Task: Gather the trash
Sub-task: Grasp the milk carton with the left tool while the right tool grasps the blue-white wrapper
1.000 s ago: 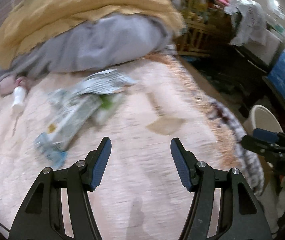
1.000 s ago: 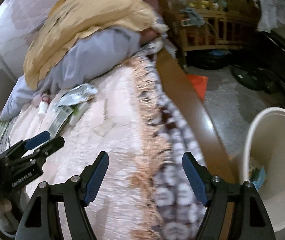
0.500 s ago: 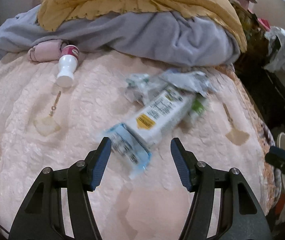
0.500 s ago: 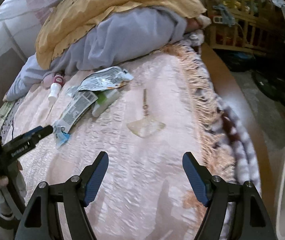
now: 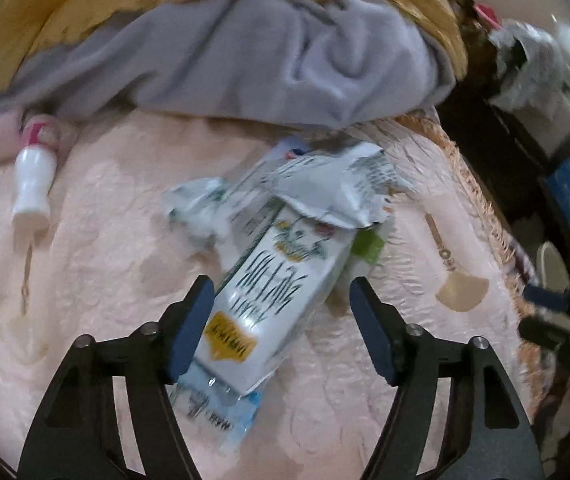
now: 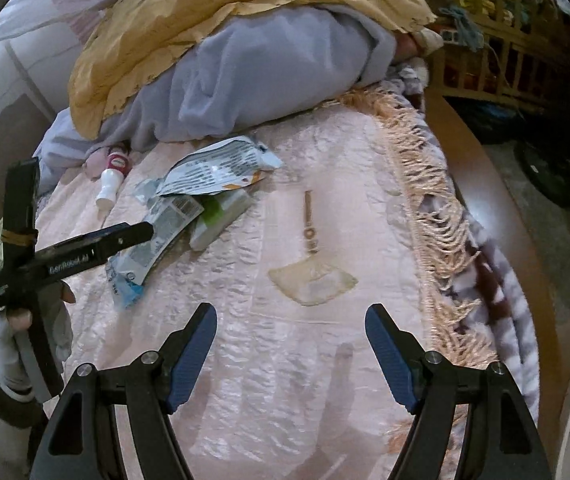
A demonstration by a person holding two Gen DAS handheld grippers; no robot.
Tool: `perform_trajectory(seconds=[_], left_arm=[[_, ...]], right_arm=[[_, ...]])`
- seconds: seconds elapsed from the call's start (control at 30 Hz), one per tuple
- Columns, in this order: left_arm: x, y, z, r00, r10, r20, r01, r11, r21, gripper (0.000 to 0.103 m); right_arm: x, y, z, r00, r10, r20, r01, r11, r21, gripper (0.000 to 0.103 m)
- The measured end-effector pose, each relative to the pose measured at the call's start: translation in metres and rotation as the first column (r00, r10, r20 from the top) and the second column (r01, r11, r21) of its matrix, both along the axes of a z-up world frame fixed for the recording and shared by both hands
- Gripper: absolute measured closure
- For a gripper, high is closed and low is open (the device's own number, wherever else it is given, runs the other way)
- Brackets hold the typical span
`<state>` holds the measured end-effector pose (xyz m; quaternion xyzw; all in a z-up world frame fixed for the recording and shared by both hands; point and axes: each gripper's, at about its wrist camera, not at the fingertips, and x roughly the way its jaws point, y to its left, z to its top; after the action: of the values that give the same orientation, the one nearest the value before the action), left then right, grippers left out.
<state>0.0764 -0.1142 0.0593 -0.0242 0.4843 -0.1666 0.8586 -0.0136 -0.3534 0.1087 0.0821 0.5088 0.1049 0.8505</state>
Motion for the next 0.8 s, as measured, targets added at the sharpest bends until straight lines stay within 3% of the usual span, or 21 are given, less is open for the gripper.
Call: perform_trajectory(seconds=[0.27, 0.47, 0.67, 0.8], left_arm=[[0.019, -0.027, -0.013, 0.999, -0.038, -0.028, 0.042, 0.990, 0.133, 0.034], [0.002, -0.010, 0.004, 0.999, -0.018, -0.048, 0.021, 0.998, 0.061, 0.040], [-0.051, 0.023, 0.022, 0.996, -0.051, -0.072, 0.051, 0.999, 0.008, 0.041], [-0.080, 0.065, 0.029, 0.997, 0.024, -0.075, -0.024, 1.000, -0.001, 0.041]], right_arm=[[0.005, -0.013, -0.002, 1.000, -0.031, -0.003, 0.031, 1.000, 0.006, 0.028], [0.018, -0.003, -0.006, 1.000, -0.008, -0.005, 0.008, 1.000, 0.021, 0.028], [0.043, 0.025, -0.007, 0.999, 0.033, -0.009, -0.033, 0.998, 0.046, 0.028], [0.043, 0.050, -0.007, 0.996, 0.086, -0.005, -0.085, 0.994, 0.061, 0.028]])
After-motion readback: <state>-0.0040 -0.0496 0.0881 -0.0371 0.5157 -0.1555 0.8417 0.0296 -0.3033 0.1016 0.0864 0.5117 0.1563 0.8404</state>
